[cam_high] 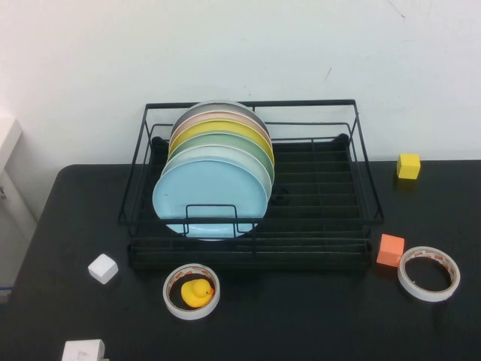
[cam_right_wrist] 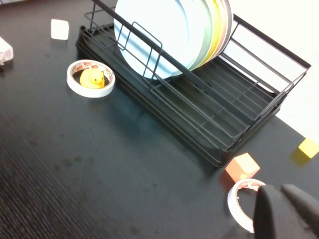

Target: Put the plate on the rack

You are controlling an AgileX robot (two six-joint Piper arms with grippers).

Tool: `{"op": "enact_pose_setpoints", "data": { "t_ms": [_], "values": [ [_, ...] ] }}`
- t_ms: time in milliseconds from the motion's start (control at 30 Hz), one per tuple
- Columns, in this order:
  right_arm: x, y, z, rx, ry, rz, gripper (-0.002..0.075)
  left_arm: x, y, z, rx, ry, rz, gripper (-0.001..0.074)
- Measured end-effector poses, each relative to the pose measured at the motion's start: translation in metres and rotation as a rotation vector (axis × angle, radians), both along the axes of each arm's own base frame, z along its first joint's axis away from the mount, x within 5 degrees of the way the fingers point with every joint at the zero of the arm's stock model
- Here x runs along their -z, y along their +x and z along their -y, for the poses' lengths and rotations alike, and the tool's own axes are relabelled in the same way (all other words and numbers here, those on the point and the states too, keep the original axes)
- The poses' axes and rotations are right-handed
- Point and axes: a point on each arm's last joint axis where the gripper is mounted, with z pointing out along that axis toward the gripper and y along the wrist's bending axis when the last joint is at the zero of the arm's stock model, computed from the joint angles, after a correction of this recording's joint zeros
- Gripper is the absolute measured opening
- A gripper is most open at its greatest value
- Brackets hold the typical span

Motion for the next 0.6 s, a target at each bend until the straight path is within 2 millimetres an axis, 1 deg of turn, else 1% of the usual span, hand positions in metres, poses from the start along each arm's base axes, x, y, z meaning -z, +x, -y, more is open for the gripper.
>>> {"op": "enact_pose_setpoints", "data": {
  "t_ms": [167,333,433,500,600],
  "values": [
    [0.000,0.000,0.000,-0.002,0.004,-0.002,0.0004,0.001,0.000,0.006,0.005,0.087,-0.002,-0.0001],
    [0.000,0.000,-0.001,-0.003,0.007,-0.003,0.0004,0.004,0.000,0.015,-0.016,0.262,0.001,-0.0001],
    [0.000,0.000,-0.001,-0.003,0.007,-0.003,0.0005,0.009,0.001,0.022,-0.054,0.432,0.000,-0.0001],
    [0.000,0.000,-0.001,-0.003,0.007,-0.003,0.0005,0.013,0.003,0.027,-0.094,0.575,-0.009,-0.0001],
    [0.000,0.000,-0.001,-0.003,0.008,-0.004,0.0005,0.023,0.002,0.029,-0.116,0.731,-0.065,-0.0001]
  ]
}}
